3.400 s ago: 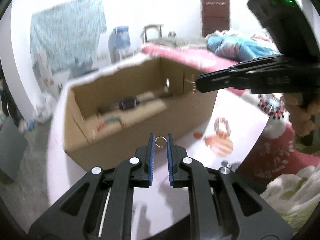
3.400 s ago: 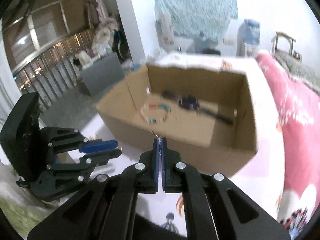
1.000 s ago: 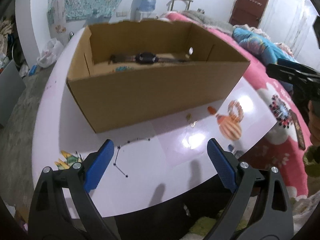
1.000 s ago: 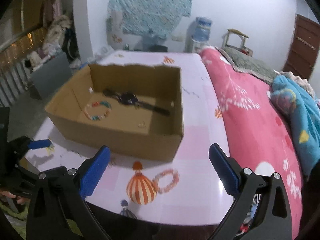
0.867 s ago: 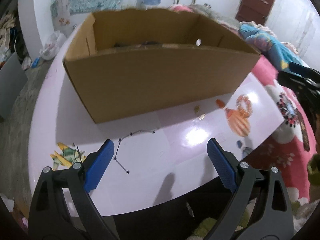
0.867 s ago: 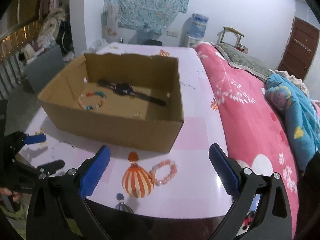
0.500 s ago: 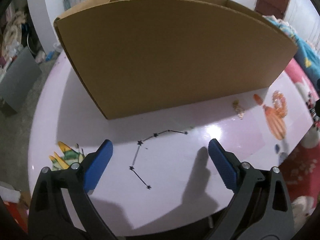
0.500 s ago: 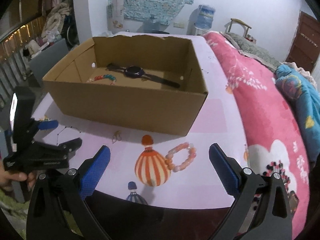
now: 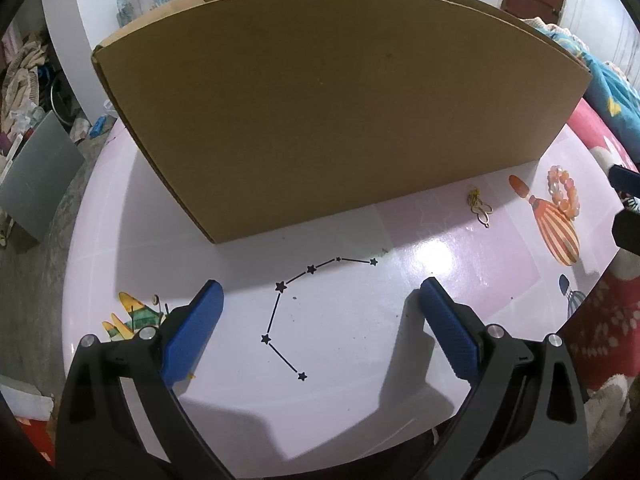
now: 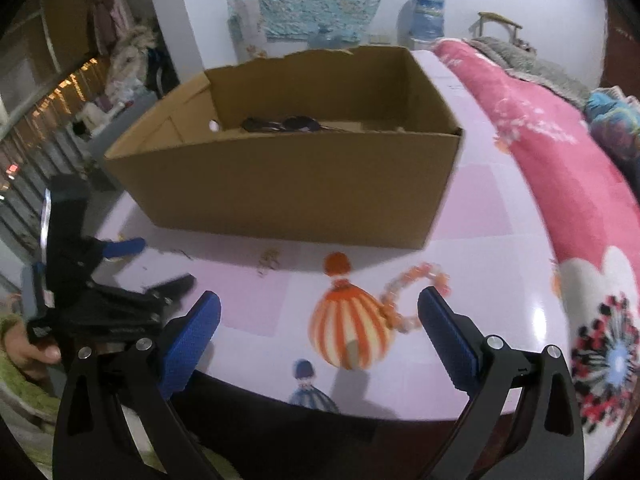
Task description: Organize jewelry
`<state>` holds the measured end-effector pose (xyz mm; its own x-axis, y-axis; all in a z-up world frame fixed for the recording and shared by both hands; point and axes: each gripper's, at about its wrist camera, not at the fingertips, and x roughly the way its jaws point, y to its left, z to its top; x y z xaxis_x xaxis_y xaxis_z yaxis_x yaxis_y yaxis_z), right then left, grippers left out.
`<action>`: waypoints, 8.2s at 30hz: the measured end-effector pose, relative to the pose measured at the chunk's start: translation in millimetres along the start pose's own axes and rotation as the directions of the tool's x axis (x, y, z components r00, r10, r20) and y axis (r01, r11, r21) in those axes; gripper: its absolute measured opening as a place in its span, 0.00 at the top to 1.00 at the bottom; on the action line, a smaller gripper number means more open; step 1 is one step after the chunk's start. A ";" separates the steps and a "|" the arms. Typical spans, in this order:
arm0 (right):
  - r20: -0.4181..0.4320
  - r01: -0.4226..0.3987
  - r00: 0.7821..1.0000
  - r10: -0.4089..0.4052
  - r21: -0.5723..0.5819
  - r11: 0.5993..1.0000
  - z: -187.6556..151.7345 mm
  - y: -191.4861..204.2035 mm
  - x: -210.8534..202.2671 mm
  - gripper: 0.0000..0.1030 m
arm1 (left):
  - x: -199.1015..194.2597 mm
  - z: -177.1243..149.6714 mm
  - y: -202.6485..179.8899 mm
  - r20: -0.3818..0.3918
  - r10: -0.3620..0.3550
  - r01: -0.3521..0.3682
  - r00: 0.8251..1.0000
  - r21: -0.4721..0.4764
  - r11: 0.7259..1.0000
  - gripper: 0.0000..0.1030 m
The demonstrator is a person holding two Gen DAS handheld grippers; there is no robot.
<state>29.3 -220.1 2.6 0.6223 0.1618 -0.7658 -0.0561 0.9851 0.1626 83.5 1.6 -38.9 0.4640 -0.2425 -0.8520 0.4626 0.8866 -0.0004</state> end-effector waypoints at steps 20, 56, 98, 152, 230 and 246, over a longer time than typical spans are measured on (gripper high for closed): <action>-0.096 -0.024 0.995 0.012 -0.132 0.991 15.4 42.4 73.4 0.67 | -0.3 4.3 5.6 -0.004 -0.036 0.036 0.999 0.052 0.998 0.08; -0.107 -0.045 0.994 0.037 -0.078 0.996 -6.1 17.0 61.5 0.85 | 4.2 27.6 -55.4 0.113 -0.277 0.241 0.954 0.261 0.935 0.63; -0.100 -0.046 0.995 0.027 -0.200 0.979 -6.7 12.4 56.5 0.76 | 6.4 30.0 -55.5 0.105 -0.183 0.155 0.978 0.231 0.961 0.99; -0.202 -0.326 0.922 0.331 0.058 0.944 157.0 -27.4 82.3 0.85 | -19.6 132.3 29.8 0.083 -0.308 0.313 0.948 -0.046 0.949 1.00; -0.176 0.008 0.984 0.040 0.265 0.964 -5.3 -94.3 43.1 0.89 | -1.9 8.5 -5.5 -0.100 0.026 -0.033 0.995 -0.072 0.997 0.08; -0.210 -0.138 0.961 0.180 0.203 0.969 -6.5 -41.3 55.8 0.89 | 2.7 5.9 -13.7 -0.088 0.029 -0.036 0.996 -0.072 0.997 0.08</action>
<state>61.3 -251.3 -51.0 0.4240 0.3455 -0.8372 0.0185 0.9209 0.3894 82.9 -13.5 -38.1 0.4087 -0.1808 -0.8946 0.3902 0.9207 -0.0078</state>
